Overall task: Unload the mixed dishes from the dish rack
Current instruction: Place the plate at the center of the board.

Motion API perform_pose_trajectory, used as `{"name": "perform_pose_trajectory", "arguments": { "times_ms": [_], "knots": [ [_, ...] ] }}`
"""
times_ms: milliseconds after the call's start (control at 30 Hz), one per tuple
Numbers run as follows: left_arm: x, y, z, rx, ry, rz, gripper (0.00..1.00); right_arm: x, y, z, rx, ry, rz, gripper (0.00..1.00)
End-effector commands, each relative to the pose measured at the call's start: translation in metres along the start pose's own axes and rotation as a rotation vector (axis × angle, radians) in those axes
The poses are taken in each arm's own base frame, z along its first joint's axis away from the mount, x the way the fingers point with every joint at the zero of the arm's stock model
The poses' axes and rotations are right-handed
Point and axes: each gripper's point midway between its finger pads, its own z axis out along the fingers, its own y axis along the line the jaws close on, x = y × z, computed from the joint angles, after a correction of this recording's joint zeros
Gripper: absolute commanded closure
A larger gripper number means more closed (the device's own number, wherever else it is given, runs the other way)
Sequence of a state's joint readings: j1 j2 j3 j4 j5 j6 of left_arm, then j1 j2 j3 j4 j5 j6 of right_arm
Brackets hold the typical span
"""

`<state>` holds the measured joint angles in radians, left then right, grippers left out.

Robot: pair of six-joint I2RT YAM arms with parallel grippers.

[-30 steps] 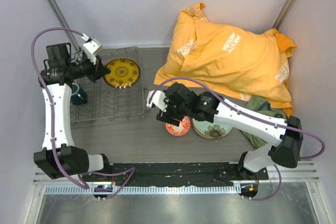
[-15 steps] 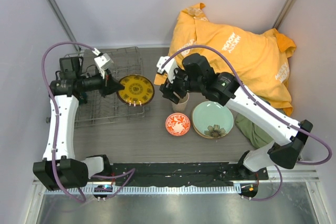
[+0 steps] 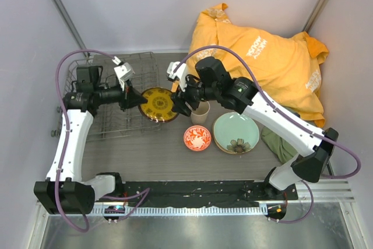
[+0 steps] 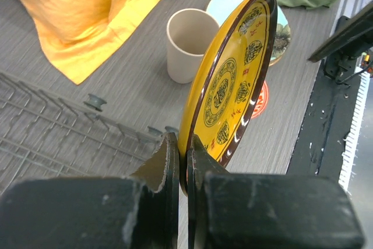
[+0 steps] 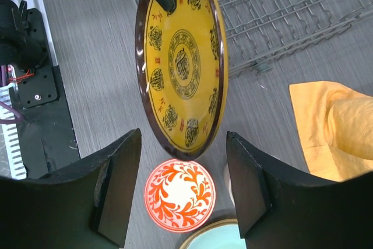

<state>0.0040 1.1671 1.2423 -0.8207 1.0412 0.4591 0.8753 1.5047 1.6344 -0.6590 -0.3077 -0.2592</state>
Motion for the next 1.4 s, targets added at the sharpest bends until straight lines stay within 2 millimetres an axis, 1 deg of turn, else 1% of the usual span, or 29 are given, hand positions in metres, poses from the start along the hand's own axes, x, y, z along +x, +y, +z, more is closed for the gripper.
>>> {"name": "perform_pose_trajectory", "arguments": {
  "times_ms": [0, 167, 300, 333, 400, 467, 533, 567, 600, 633, 667, 700, 733, 767, 800, 867, 900, 967, 1000, 1033, 1067, 1100, 1167, 1200, 1233, 1267, 1300, 1333, 1367],
  "knots": [
    [-0.017, -0.021, 0.001, 0.052, -0.061, 0.068, 1.00, -0.029, -0.002, -0.002, 0.000, -0.087, -0.019, 0.37],
    [-0.016, -0.032, -0.001, 0.067, -0.075, 0.093, 1.00, -0.029, -0.001, 0.004, -0.012, -0.088, -0.014, 0.42],
    [-0.014, -0.035, -0.001, 0.064, -0.075, 0.098, 1.00, -0.028, -0.001, 0.007, -0.020, -0.087, -0.014, 0.51],
    [-0.013, -0.035, -0.001, 0.064, -0.074, 0.098, 1.00, -0.028, 0.000, 0.007, -0.027, -0.087, -0.013, 0.58],
    [-0.012, -0.035, -0.001, 0.063, -0.072, 0.096, 1.00, -0.026, 0.002, 0.008, -0.035, -0.082, -0.012, 0.66],
    [-0.012, -0.034, 0.000, 0.065, -0.070, 0.094, 1.00, -0.024, 0.003, 0.009, -0.043, -0.080, -0.009, 0.84],
    [-0.011, -0.033, 0.000, 0.063, -0.069, 0.090, 0.97, -0.022, 0.002, 0.009, -0.036, -0.074, -0.005, 0.95],
    [-0.011, -0.032, 0.001, 0.063, -0.066, 0.086, 0.91, -0.022, 0.001, 0.008, -0.031, -0.076, -0.005, 0.99],
    [-0.010, -0.031, 0.001, 0.058, -0.063, 0.083, 0.84, -0.019, 0.001, 0.008, -0.031, -0.072, 0.000, 0.99],
    [-0.009, -0.029, 0.001, 0.048, -0.058, 0.083, 0.69, -0.018, -0.003, 0.007, -0.024, -0.069, 0.005, 0.99],
    [-0.009, -0.028, 0.001, 0.042, -0.056, 0.088, 0.62, -0.017, -0.005, 0.005, -0.021, -0.069, 0.013, 0.99],
    [-0.009, -0.025, 0.002, 0.031, -0.057, 0.097, 0.52, -0.015, -0.007, 0.003, -0.018, -0.070, 0.022, 0.99],
    [-0.008, -0.022, 0.001, 0.011, -0.054, 0.101, 0.26, -0.013, -0.009, 0.001, -0.014, -0.069, 0.026, 0.99],
    [-0.009, -0.020, 0.001, -0.001, -0.058, 0.106, 0.09, -0.011, -0.016, -0.002, -0.008, -0.070, 0.041, 0.99],
    [-0.008, -0.018, 0.001, -0.015, -0.063, 0.118, 0.00, -0.008, -0.018, -0.007, -0.003, -0.072, 0.051, 0.99],
    [-0.014, -0.016, -0.002, -0.052, -0.090, 0.152, 0.00, -0.004, -0.026, -0.014, 0.008, -0.077, 0.066, 0.99],
    [-0.013, -0.014, -0.002, -0.067, -0.094, 0.155, 0.00, 0.006, -0.033, -0.018, 0.012, -0.069, 0.095, 0.99],
    [-0.019, -0.013, -0.004, -0.091, -0.116, 0.187, 0.00, 0.007, -0.038, -0.032, 0.023, -0.093, 0.109, 0.99],
    [-0.019, -0.011, -0.005, -0.106, -0.114, 0.189, 0.00, 0.017, -0.049, -0.038, 0.045, -0.085, 0.135, 0.99],
    [-0.019, -0.010, -0.005, -0.113, -0.115, 0.193, 0.00, 0.016, -0.048, -0.049, 0.039, -0.105, 0.142, 0.99],
    [-0.019, -0.008, -0.005, -0.118, -0.111, 0.190, 0.00, 0.019, -0.050, -0.055, 0.045, -0.110, 0.154, 0.99],
    [-0.018, -0.007, -0.005, -0.124, -0.107, 0.184, 0.00, 0.030, -0.061, -0.063, 0.072, -0.105, 0.183, 0.99],
    [-0.012, -0.003, -0.002, -0.120, -0.083, 0.151, 0.00, 0.032, -0.063, -0.080, 0.073, -0.132, 0.210, 0.99],
    [-0.012, -0.002, -0.002, -0.118, -0.077, 0.151, 0.00, 0.041, -0.064, -0.083, 0.071, -0.126, 0.233, 0.99],
    [-0.011, -0.001, -0.001, -0.117, -0.070, 0.146, 0.00, 0.047, -0.074, -0.093, 0.083, -0.134, 0.265, 0.99],
    [-0.007, 0.000, 0.000, -0.112, -0.056, 0.130, 0.00, 0.051, -0.075, -0.102, 0.087, -0.140, 0.278, 0.99],
    [-0.005, 0.002, 0.001, -0.110, -0.046, 0.129, 0.00, 0.061, -0.076, -0.104, 0.085, -0.129, 0.303, 0.99],
    [-0.002, 0.005, 0.002, -0.117, -0.034, 0.120, 0.00, 0.070, -0.086, -0.113, 0.116, -0.127, 0.331, 0.99],
    [-0.001, 0.006, 0.002, -0.121, -0.030, 0.119, 0.00, 0.075, -0.083, -0.118, 0.105, -0.124, 0.341, 0.99]
  ]
}}
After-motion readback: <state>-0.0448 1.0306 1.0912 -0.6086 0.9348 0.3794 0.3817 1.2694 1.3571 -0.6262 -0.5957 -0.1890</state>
